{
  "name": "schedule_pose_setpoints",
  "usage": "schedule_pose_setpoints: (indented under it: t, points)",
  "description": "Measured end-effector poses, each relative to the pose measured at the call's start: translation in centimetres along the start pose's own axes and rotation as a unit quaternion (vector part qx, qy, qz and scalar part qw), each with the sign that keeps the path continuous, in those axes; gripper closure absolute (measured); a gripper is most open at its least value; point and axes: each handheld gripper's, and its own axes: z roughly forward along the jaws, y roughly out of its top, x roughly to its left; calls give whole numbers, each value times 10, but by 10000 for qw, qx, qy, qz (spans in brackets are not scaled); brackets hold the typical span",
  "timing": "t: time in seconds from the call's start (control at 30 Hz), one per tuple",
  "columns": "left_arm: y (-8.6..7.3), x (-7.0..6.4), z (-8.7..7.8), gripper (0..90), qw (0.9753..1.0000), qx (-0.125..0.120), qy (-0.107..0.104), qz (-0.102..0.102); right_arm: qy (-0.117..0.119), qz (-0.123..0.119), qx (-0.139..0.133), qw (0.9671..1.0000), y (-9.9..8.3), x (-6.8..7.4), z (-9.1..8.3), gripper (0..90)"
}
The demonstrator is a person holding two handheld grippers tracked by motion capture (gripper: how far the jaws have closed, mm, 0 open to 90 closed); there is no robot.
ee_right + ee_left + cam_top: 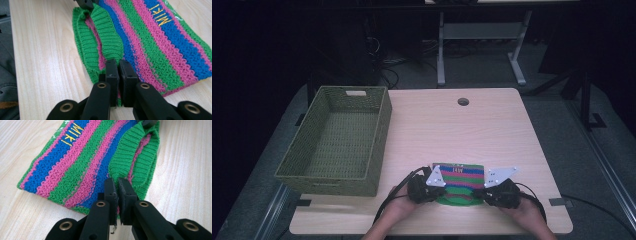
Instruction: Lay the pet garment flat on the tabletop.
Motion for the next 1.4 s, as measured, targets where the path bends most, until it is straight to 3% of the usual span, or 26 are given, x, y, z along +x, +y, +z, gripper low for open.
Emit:
schedule_pose_setpoints:
  t: [0.43,0.47,0.6,0.8,1.0,1.07,1.4]
  points:
    - [0,1,-11,862,9995,-101,-269,-134,199,98,-238,9995,-3,0,-11,862]
    - [0,0,-11,862,9993,-145,-286,-214,222,97,-263,9994,-3,0,-12,862]
    - [1,-1,-15,862,9992,-101,-361,-153,351,140,-348,9987,-3,1,-18,862]
    - [4,-5,-25,862,9994,-176,-297,-85,494,177,-488,9974,-1,2,-27,862]
    - [6,-11,-34,862,9988,-300,-342,-192,544,103,-442,9975,3,7,-32,862]
    - [7,-12,-38,861,9990,-258,-352,-95,569,104,-454,9973,4,9,-36,862]
    - [17,-19,-58,861,9989,-372,-282,3,573,-25,-454,9973,17,17,-51,862]
